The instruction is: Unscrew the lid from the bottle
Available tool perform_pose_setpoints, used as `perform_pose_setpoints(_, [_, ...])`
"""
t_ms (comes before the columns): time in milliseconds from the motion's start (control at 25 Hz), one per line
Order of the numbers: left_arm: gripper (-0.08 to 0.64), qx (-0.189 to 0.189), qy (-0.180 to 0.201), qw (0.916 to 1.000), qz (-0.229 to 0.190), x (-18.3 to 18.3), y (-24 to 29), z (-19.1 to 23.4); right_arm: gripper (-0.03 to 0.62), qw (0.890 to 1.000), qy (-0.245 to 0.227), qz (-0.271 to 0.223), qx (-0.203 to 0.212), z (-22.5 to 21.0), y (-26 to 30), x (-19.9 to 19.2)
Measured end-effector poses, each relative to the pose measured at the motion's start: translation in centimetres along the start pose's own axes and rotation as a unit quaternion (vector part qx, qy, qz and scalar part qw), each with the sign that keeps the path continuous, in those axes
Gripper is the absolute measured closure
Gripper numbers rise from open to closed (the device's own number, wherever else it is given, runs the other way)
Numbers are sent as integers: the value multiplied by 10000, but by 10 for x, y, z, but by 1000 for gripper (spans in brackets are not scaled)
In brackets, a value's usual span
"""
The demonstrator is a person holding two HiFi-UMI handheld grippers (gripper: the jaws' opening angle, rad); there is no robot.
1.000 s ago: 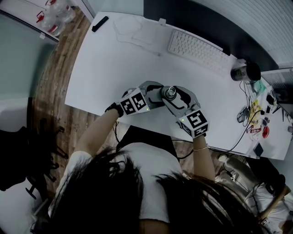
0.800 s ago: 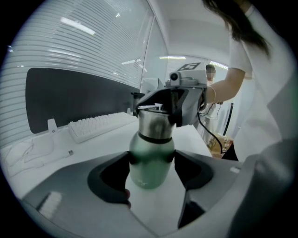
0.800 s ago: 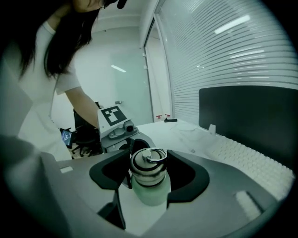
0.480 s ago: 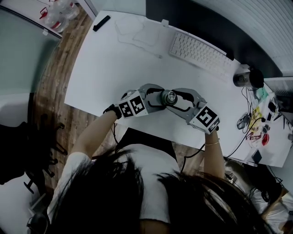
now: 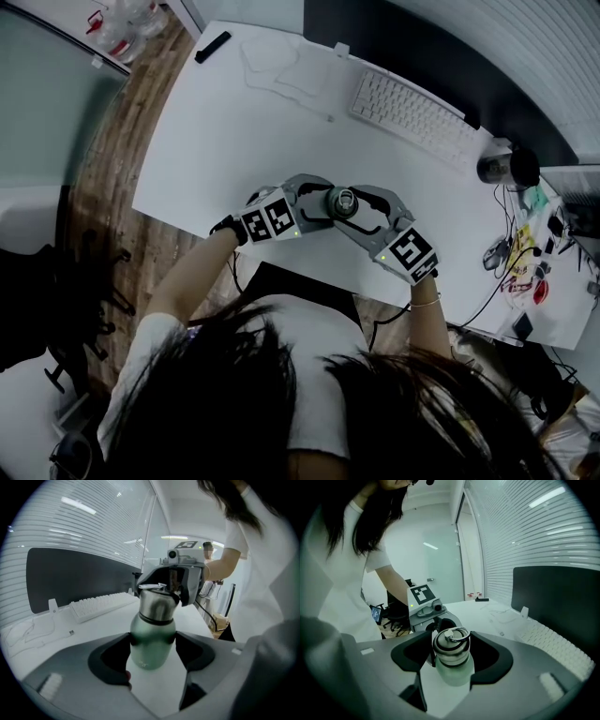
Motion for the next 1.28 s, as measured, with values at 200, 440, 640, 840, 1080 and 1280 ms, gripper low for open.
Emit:
perform_pose_setpoints(200, [204,6,-21,10000,-13,-1,0,0,334,9936,586,-114,-956,0,-2,1])
perform_pose_setpoints(440, [204,30,-73,9999,-73,-1,-1,1,334,9524,1603,-401,-2560,-7,-10,-2])
perform_pose_setpoints(640, [204,36,-92,9999,-84,0,0,1,334,9287,1838,-390,-3197,-7,-11,-4])
perform_pose_setpoints(840, [204,36,-102,9999,-106,0,0,1,334,9237,1864,-259,-3338,-7,-5,-6])
perform_pose_setpoints(1080, [204,17,-105,9999,-118,0,0,2,336,9240,1700,-31,-3425,-9,-1,-12])
perform_pose_setpoints(1280, [204,-5,-91,9999,-137,0,1,1,341,9377,1558,-51,-3104,-8,-2,-13])
Point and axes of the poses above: the fingertips, and each gripper's own axes: y forward along the fingers, z to its left, x out of its top, the point moved 1 cm from there along -y, backward along the fingers, and after that the axes turned 12 degrees about -y, right-handed, at the moved point
